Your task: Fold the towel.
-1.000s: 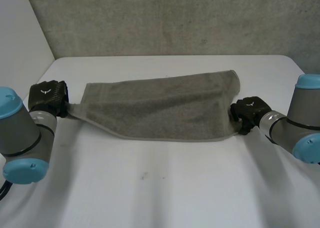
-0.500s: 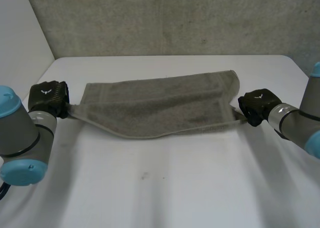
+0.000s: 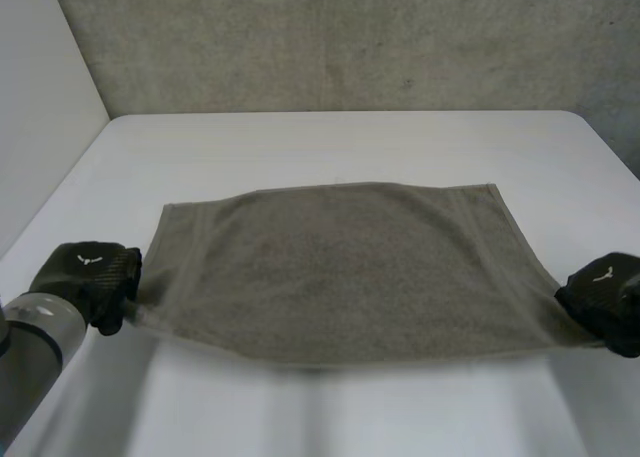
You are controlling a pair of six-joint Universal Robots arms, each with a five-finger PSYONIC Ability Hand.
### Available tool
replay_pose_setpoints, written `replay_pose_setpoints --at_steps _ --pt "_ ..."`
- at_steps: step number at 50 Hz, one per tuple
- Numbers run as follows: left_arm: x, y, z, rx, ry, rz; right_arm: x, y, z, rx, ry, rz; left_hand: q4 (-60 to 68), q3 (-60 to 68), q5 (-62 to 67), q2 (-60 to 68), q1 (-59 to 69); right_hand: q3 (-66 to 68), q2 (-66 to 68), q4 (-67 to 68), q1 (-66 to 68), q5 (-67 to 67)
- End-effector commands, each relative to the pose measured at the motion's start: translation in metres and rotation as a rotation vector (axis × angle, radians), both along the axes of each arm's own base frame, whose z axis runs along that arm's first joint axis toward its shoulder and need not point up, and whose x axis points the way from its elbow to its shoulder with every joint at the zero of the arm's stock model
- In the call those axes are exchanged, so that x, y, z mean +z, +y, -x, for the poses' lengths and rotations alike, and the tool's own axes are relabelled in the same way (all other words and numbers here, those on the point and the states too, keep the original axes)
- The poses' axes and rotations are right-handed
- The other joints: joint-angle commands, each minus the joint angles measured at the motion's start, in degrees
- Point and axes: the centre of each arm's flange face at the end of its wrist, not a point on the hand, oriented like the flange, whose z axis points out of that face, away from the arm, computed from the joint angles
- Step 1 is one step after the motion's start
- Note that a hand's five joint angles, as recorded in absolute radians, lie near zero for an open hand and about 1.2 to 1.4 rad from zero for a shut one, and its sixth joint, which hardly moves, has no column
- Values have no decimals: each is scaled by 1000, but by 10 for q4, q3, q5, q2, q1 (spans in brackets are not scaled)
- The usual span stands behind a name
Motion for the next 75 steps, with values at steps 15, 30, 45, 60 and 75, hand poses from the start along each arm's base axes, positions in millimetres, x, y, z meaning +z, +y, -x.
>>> replay_pose_setpoints --at_steps 15,30,45,60,75 --pt "-27 -127 43 -53 60 115 -15 -118 -55 -80 -158 375 102 104 114 104 127 123 126 116 242 136" --pt "-54 -219 72 -53 106 290 -48 -200 -98 -42 -259 722 102 104 114 104 127 123 126 116 242 136" --pt "-63 -245 74 -7 123 428 -69 -233 -116 3 -303 834 102 104 114 104 127 123 126 116 242 136" --pt "-47 -219 94 -134 156 418 -33 -205 -119 -11 -410 766 -598 -596 -586 -596 -573 -577 -574 -584 -458 -564" --pt "19 -152 67 -119 163 419 27 -136 -72 -98 -487 556 -598 -596 -586 -596 -573 -577 -574 -584 -458 -564"
